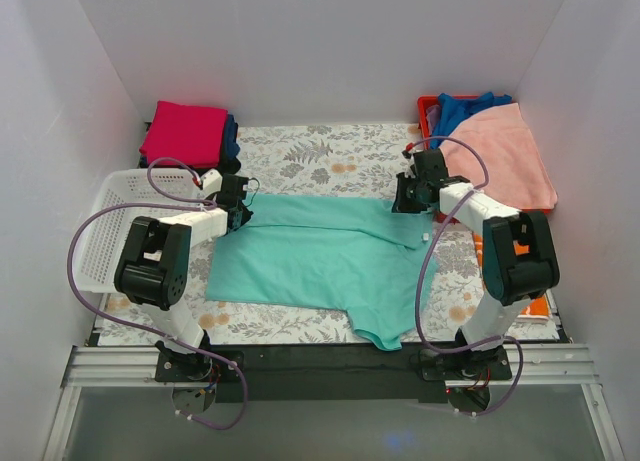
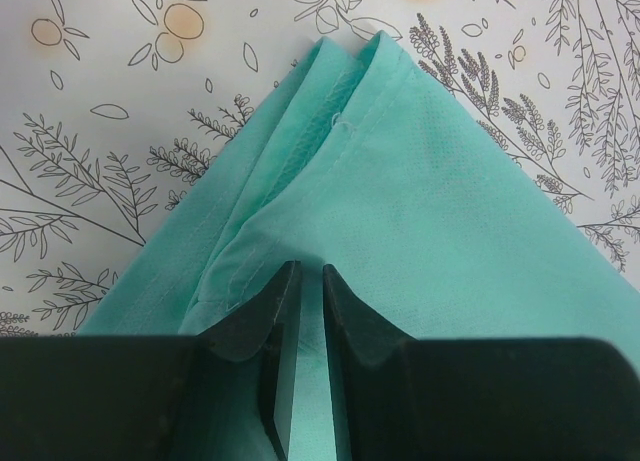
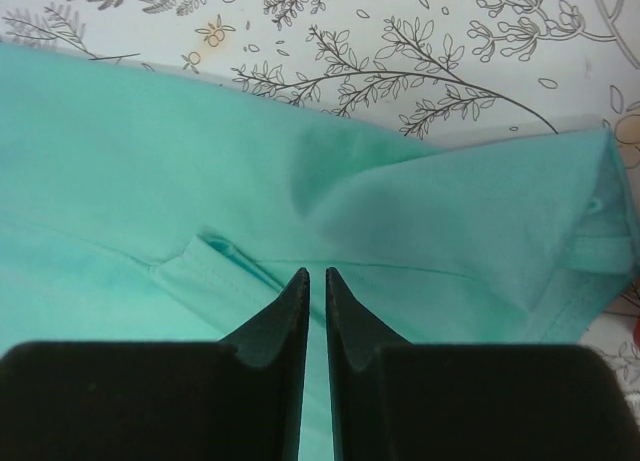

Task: Fold and stack the t-shirts
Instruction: Fold the flattened tshirt in 1/3 of the way

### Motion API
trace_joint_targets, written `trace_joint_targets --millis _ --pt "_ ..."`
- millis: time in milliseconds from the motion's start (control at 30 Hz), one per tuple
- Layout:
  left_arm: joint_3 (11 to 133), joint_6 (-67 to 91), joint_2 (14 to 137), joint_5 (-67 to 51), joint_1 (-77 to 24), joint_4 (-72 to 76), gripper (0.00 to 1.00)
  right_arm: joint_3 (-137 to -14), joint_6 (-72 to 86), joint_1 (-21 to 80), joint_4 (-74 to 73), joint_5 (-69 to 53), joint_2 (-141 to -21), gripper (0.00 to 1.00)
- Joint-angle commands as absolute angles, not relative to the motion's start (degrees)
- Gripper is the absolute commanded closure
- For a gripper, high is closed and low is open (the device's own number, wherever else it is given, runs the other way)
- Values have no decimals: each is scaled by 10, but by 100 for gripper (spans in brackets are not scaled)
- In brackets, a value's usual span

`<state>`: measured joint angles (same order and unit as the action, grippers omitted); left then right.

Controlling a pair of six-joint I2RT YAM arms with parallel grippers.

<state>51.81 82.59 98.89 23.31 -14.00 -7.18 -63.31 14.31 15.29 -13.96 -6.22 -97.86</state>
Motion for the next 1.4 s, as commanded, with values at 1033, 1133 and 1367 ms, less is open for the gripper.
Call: trace_joint_targets --millis 1033,1133,1367 --pt "490 831 1014 220 -138 -112 86 -468 207 357 -200 74 -798 85" --pt "490 830 1013 220 -139 -112 86 -523 184 351 -200 127 -826 84" --pt "490 830 1012 215 -139 -112 86 -689 145 327 -214 145 -981 83"
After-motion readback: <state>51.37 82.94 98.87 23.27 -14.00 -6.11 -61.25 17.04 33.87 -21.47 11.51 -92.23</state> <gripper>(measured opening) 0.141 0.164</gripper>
